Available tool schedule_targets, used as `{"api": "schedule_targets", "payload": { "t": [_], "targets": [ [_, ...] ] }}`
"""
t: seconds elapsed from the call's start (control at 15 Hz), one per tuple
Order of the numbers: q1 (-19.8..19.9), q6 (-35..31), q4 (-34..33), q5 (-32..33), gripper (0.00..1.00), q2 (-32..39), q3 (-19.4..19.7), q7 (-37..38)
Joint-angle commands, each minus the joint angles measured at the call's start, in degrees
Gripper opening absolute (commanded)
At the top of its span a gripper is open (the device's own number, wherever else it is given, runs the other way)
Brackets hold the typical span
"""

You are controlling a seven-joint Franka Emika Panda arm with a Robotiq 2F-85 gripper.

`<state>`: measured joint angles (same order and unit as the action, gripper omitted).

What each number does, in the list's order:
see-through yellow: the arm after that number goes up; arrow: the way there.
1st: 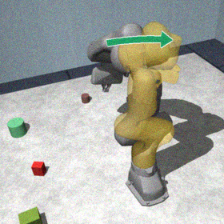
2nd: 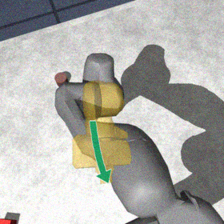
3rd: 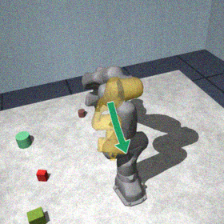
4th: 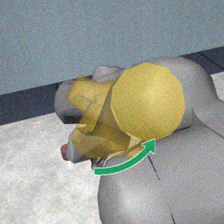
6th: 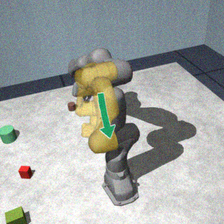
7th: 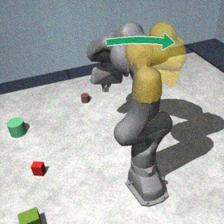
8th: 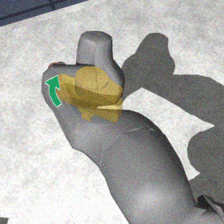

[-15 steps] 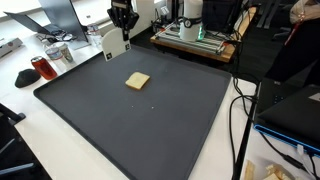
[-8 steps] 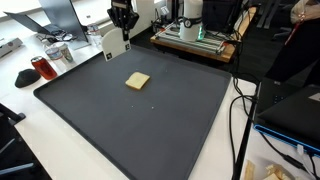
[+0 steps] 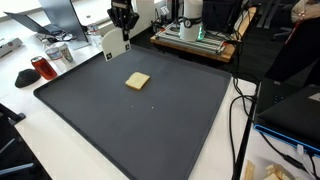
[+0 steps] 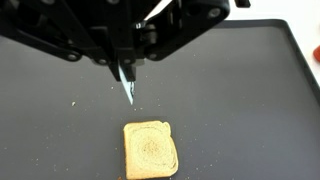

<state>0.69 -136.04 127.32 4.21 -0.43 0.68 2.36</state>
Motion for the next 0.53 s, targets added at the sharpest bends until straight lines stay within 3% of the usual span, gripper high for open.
{"api": "schedule_targets", "payload": {
  "t": [0.0,0.47],
  "targets": [
    [1.3,0.8,-2.0,-8.5,0.01,0.9,1.4,-2.6],
    [-1.1,0.1,-8.7,-0.3,0.01,8.9,0.4,13.0]
  ]
}}
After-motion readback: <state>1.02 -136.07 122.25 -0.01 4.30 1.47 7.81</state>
